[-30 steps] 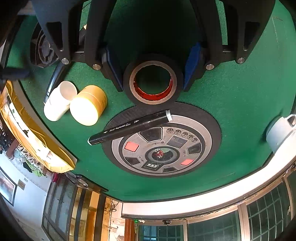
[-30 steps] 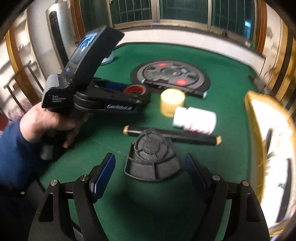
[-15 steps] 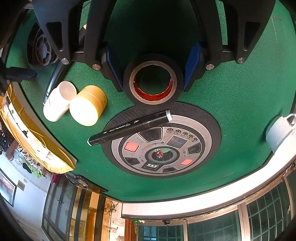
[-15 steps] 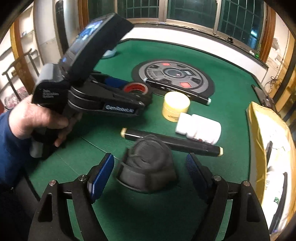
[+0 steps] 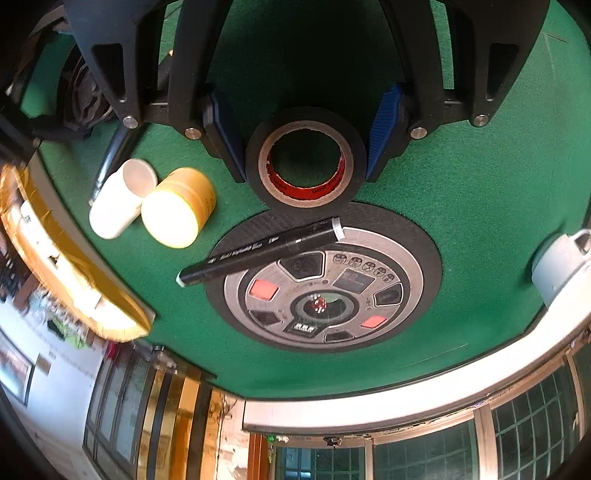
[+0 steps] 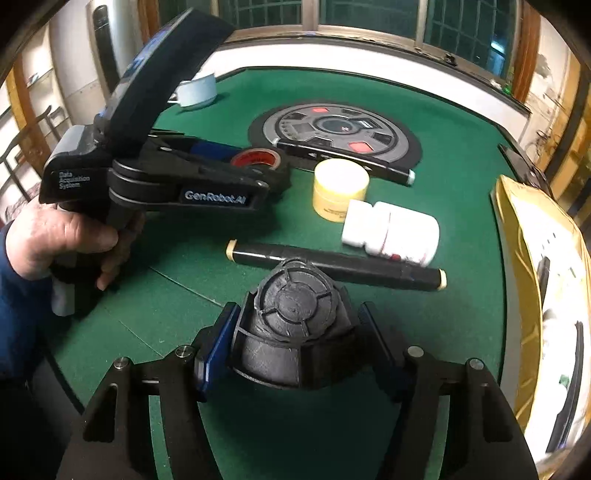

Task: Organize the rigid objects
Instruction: 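Lift and carry the tape roll and black holder toward the tray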

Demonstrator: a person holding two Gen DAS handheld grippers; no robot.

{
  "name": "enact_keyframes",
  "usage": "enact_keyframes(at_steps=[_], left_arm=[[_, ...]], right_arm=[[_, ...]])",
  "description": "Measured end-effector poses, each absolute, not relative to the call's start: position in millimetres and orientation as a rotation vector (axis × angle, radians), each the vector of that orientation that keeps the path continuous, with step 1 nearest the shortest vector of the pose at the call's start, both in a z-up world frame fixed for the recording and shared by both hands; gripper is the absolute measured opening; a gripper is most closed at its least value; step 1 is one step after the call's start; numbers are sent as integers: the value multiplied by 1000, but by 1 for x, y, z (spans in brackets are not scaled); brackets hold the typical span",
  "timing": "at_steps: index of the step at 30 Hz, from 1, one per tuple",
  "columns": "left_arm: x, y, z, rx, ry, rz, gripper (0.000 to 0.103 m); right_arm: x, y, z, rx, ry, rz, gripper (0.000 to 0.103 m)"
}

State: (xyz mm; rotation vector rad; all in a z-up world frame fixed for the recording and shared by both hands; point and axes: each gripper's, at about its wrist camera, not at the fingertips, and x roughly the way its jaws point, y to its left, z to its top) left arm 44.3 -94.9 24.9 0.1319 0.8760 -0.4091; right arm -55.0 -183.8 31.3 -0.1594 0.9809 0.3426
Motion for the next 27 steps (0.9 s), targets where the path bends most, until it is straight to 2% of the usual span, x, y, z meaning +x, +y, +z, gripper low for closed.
enact_keyframes(at_steps=[6,17,27], left_arm=[[36,-95,40,98,801,-422,61],[-1,-110,77,154,548,-374,61],[-24,-129,83,231,491,-398,61]], right_arm=[[-76,-195,43,-38,910,308,60],[-94,-232,65,111,798,164,60],[-108,-238,91,105,745,112,60]])
